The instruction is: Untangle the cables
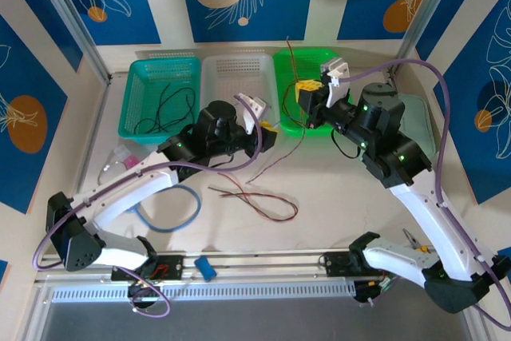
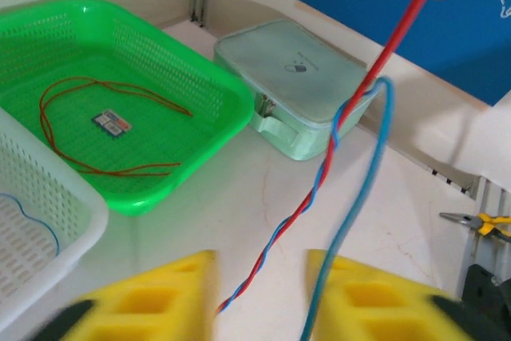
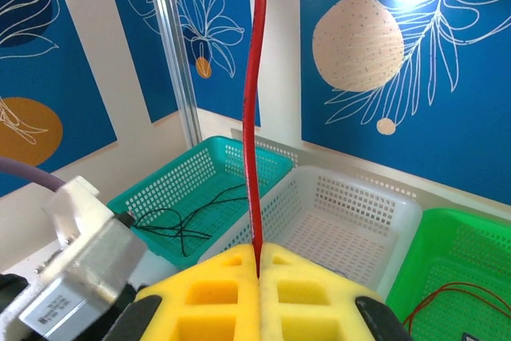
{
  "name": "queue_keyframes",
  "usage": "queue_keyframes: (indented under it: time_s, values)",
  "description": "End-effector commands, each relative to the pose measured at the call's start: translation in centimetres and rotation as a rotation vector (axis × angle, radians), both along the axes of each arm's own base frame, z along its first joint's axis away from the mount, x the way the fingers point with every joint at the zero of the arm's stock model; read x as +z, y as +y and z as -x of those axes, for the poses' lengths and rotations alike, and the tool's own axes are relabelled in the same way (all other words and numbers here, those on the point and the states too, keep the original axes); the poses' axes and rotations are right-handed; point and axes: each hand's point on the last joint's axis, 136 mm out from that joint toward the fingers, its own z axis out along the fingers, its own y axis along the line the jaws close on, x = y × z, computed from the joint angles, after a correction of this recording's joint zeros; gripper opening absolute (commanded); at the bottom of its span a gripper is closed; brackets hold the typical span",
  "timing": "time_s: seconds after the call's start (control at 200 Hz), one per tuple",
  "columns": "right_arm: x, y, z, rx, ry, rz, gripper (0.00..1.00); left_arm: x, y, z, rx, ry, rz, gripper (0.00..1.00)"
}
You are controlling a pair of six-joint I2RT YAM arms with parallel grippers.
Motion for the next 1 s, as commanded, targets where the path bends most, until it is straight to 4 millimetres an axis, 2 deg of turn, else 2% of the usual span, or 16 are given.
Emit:
queue_keyframes:
  time_s: [0.0, 0.04, 0.18, 0.34, 0.63, 0.815, 0.995]
  values:
    - [2.5, -0.6, 1.1, 0.002, -0.058, -0.031, 0.00, 0.1, 0.1, -0.1, 0.036, 0.037, 0.003, 0.08]
    - [2.7, -0.9, 1.2, -0.010, -0.066, -0.031, 0.00, 0.2, 0.3, -0.2, 0.049, 0.039, 0.003, 0.00]
    - [4.2, -3.2, 1.1, -0.122, -0.120, -0.075, 0.00, 1.5, 1.2, -0.5, 0.097, 0.025, 0.030, 0.00]
    - [6.7, -6.1, 2.0, -0.231, -0.213, -0.139, 0.00, 3.2, 2.5, -0.6, 0.140, -0.021, 0.043, 0.00]
    - [11.2, -12.7, 4.2, -0.466, -0.394, -0.190, 0.00, 4.1, 6.1, -0.9, 0.235, -0.061, -0.009, 0.00]
    - [13.0, -16.0, 5.4, -0.575, -0.462, -0.203, 0.00, 3.3, 9.0, -1.1, 0.312, -0.052, -0.046, 0.00]
    - [14.4, -17.9, 6.1, -0.648, -0.513, -0.189, 0.00, 1.2, 12.8, -1.4, 0.423, 0.026, -0.105, 0.00]
